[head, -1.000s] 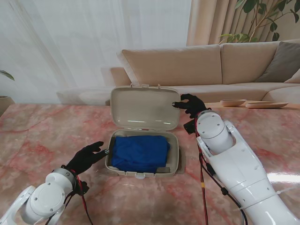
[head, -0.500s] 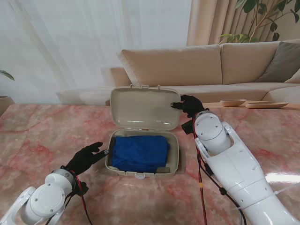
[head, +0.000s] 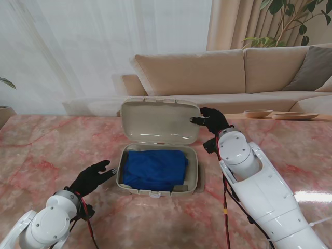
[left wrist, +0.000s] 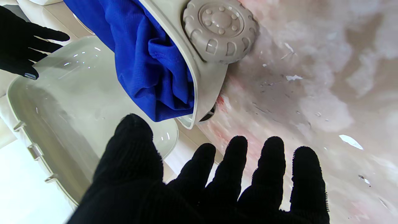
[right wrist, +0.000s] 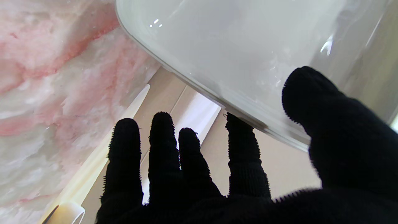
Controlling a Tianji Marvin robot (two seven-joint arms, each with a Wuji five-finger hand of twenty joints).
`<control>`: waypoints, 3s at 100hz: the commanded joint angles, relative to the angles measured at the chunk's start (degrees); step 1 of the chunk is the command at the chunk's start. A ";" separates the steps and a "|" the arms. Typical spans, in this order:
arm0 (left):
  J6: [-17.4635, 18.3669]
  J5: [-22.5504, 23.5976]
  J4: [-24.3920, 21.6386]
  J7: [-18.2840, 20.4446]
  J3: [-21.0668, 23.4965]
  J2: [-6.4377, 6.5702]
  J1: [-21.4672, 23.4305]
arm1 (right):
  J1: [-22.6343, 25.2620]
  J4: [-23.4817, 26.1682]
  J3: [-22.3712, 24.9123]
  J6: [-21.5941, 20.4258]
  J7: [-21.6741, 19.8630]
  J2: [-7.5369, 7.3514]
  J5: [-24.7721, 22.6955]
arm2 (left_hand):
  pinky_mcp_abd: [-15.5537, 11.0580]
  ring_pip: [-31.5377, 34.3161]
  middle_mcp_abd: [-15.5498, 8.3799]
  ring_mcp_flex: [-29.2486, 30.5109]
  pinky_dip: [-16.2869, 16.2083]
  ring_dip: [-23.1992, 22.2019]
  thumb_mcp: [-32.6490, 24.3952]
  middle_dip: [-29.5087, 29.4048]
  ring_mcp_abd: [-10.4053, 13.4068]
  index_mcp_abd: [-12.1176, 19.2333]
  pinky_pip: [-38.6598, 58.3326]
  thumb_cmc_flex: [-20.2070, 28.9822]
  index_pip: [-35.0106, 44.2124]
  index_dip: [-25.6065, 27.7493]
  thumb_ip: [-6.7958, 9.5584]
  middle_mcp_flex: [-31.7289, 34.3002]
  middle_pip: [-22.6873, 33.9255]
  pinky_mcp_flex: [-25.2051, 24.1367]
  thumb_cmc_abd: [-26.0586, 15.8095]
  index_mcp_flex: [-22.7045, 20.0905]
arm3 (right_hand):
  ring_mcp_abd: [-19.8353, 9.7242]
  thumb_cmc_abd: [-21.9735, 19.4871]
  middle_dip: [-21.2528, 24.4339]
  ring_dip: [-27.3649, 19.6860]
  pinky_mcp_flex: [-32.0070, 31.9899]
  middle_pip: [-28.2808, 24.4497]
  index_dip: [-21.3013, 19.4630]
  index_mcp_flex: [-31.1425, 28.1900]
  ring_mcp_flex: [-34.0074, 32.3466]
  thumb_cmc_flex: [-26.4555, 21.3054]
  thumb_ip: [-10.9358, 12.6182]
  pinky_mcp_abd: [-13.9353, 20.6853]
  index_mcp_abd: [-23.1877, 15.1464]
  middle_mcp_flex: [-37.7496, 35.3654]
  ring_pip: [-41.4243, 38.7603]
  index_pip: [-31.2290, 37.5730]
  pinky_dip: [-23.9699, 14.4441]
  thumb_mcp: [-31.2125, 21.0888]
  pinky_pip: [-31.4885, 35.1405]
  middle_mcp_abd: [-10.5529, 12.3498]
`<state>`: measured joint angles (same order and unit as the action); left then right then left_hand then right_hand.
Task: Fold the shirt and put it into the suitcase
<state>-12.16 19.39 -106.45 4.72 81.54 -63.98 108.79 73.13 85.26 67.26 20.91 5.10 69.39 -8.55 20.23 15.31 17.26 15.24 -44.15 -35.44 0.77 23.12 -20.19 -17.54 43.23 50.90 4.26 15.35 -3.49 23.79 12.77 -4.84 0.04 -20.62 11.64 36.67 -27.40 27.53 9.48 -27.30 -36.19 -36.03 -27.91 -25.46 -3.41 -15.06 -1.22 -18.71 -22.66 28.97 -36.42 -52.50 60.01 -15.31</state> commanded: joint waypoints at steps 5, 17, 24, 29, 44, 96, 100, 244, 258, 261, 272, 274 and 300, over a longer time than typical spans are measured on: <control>-0.37 0.41 0.16 0.01 0.16 -0.02 0.86 | 1.62 0.42 0.49 -0.65 -1.03 -0.24 0.44 | 1.17 1.27 -1.23 0.73 -0.04 0.42 1.62 0.70 -1.19 2.01 -0.93 1.28 0.58 0.49 0.59 1.08 0.54 -0.10 -0.32 -0.98 | -1.79 -0.07 0.95 -1.26 -0.62 -0.48 -0.28 -1.47 1.40 -0.74 0.52 0.51 -0.34 1.39 0.62 0.45 0.39 -1.00 -0.90 1.71; -0.46 0.85 -0.03 0.24 0.70 0.06 1.62 | 2.82 1.12 1.17 -2.18 -1.57 -0.60 0.24 | 1.21 1.29 -1.24 0.70 -0.03 0.40 1.59 0.72 -1.27 2.05 -0.94 1.32 0.60 0.50 0.60 1.08 0.55 -0.13 -0.36 -1.03 | -1.88 -0.10 1.08 -1.31 -0.63 -0.58 -0.16 -1.47 1.43 -0.09 0.51 0.35 -0.34 1.33 0.58 0.23 0.48 -1.21 -1.02 1.84; -0.61 1.19 -0.18 0.24 1.08 0.06 2.19 | 3.50 1.46 1.67 -3.22 -1.49 -0.61 0.74 | 1.26 1.33 -1.12 0.70 -0.03 0.38 1.59 0.73 -1.31 1.98 -0.95 1.37 0.60 0.50 0.60 1.10 0.56 -0.16 -0.28 -1.03 | -1.80 -0.07 1.17 -1.34 -0.64 -0.62 -0.13 -1.75 1.32 0.02 0.52 0.16 -0.52 1.11 0.55 0.24 0.56 -1.46 -1.15 1.93; -0.70 1.27 -0.27 0.21 1.32 0.06 2.56 | 4.03 1.87 2.00 -3.42 -1.50 -0.64 1.11 | 1.26 1.31 -1.24 0.64 -0.03 0.38 1.60 0.72 -1.29 2.04 -0.96 1.33 0.56 0.48 0.60 0.99 0.52 -0.17 -0.34 -0.93 | -1.81 -0.04 1.24 -1.36 -0.70 -0.57 -0.08 -1.83 1.35 0.08 0.49 0.15 -0.29 1.08 0.59 0.19 0.60 -1.53 -1.22 1.97; -0.76 1.64 -0.31 0.20 1.64 0.08 3.14 | 5.50 2.67 2.76 -5.13 -2.17 -1.05 0.95 | 1.20 1.35 -1.25 0.67 -0.06 0.36 1.62 0.74 -1.27 1.99 -0.90 1.33 0.56 0.47 0.59 0.97 0.54 -0.12 -0.34 -0.97 | -1.74 -0.02 1.42 -1.42 -0.71 -0.42 -0.02 -2.17 1.29 0.33 0.41 -0.07 -0.63 0.82 0.68 0.18 0.67 -1.69 -1.33 2.05; -1.75 1.43 -0.65 0.48 1.34 0.11 3.25 | 10.27 5.64 5.09 -10.07 -4.67 -2.66 -2.90 | 1.12 1.31 -1.22 0.55 -0.06 0.40 1.63 0.74 -1.20 2.03 -0.96 1.31 0.58 0.47 0.59 0.87 0.58 -0.16 -0.36 -0.92 | -1.87 -0.78 1.85 -1.82 -1.07 0.65 0.12 -2.04 1.98 -0.54 0.52 0.10 0.00 0.31 2.17 -0.51 0.98 -0.24 -2.34 2.22; -1.80 1.45 -0.67 0.51 1.33 0.11 3.27 | 10.69 5.93 5.26 -10.39 -5.04 -2.87 -3.54 | 1.10 1.30 -1.24 0.56 -0.05 0.40 1.63 0.74 -1.25 1.99 -0.99 1.31 0.58 0.48 0.59 0.90 0.59 -0.21 -0.35 -0.92 | -1.76 -0.77 1.84 -1.85 -1.10 0.71 0.12 -2.08 2.02 -0.49 0.52 0.10 0.14 0.29 2.31 -0.58 0.99 -0.08 -2.42 2.21; -2.98 1.49 -1.95 -0.75 3.12 -0.26 5.72 | 21.33 12.56 8.97 -17.29 -7.41 -5.49 -17.16 | 1.28 1.42 -1.05 0.65 -0.06 0.39 1.64 0.79 -1.34 2.23 -0.52 1.35 0.68 0.51 0.59 1.18 0.56 0.12 -0.41 -1.07 | -0.68 0.39 1.42 -1.78 0.00 2.18 -0.06 -3.70 0.49 0.67 0.53 -0.90 1.27 -3.33 3.23 -1.79 0.50 0.65 -3.03 1.84; -3.04 1.37 -1.95 -0.65 3.10 -0.25 5.75 | 21.51 12.53 8.93 -16.84 -7.68 -5.55 -17.28 | 1.25 1.42 -1.03 0.67 -0.01 0.40 1.63 0.78 -1.39 2.22 -0.47 1.36 0.68 0.51 0.59 1.22 0.54 0.11 -0.39 -1.08 | -0.54 0.73 1.36 -1.77 0.10 2.19 -0.10 -3.93 0.33 0.80 0.61 -1.11 1.43 -3.65 3.33 -1.93 0.51 0.57 -3.15 1.82; -3.06 1.37 -1.96 -0.63 3.10 -0.24 5.76 | 21.60 12.54 8.95 -16.77 -7.73 -5.56 -17.30 | 1.25 1.42 -1.02 0.66 0.00 0.40 1.64 0.77 -1.39 2.27 -0.46 1.31 0.65 0.50 0.58 1.17 0.50 0.11 -0.45 -1.03 | -0.45 0.85 1.34 -1.75 0.14 2.15 -0.11 -4.02 0.26 0.85 0.62 -1.13 1.41 -3.79 3.31 -1.96 0.50 0.44 -3.15 1.78; -3.12 1.37 -1.97 -0.54 3.15 -0.23 5.81 | 22.11 12.72 9.20 -16.61 -7.82 -5.61 -17.52 | 1.26 1.41 -1.03 0.65 0.05 0.40 1.63 0.76 -1.48 2.25 -0.42 1.36 0.67 0.51 0.59 1.21 0.48 0.11 -0.44 -1.09 | -0.36 1.40 1.29 -1.69 0.42 2.07 -0.16 -4.42 -0.07 1.11 0.61 -1.36 1.27 -4.16 3.16 -1.91 0.46 -0.03 -3.10 1.74; -3.13 1.37 -1.97 -0.55 3.15 -0.23 5.82 | 22.24 12.78 9.28 -16.60 -7.84 -5.62 -17.57 | 1.23 1.40 -1.04 0.62 0.06 0.40 1.63 0.76 -1.43 2.26 -0.42 1.35 0.66 0.50 0.59 1.22 0.48 0.09 -0.44 -1.07 | -0.30 1.44 1.29 -1.66 0.50 2.08 -0.18 -4.52 -0.20 1.21 0.59 -1.32 1.26 -4.16 3.09 -1.88 0.46 -0.18 -3.07 1.76; -2.99 1.48 -2.04 -0.39 3.28 -0.19 6.11 | 23.92 13.16 10.30 -16.53 -7.41 -5.68 -19.01 | 1.24 1.41 -0.97 0.63 0.13 0.41 1.64 0.77 -1.45 2.19 -0.39 1.40 0.64 0.50 0.59 1.22 0.44 0.09 -0.45 -1.11 | -0.37 2.15 1.25 -1.52 0.96 1.82 -0.22 -5.29 -0.86 1.89 0.35 -1.61 1.16 -4.89 2.47 -1.72 0.38 -1.62 -2.44 1.80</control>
<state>-15.06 20.78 -108.47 4.43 84.84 -64.10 114.36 95.97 98.38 77.38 3.92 -1.61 63.81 -28.87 20.23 15.31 17.24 15.24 -44.14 -35.44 0.77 23.12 -20.19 -17.47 43.21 50.90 4.33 15.38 -3.49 23.80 12.77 -4.73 0.04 -21.15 11.61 37.38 -26.58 27.28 10.41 -25.93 -35.93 -40.41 -27.71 -25.37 -3.41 -16.42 1.66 -23.60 -19.93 26.42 -36.42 -52.82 57.85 -14.72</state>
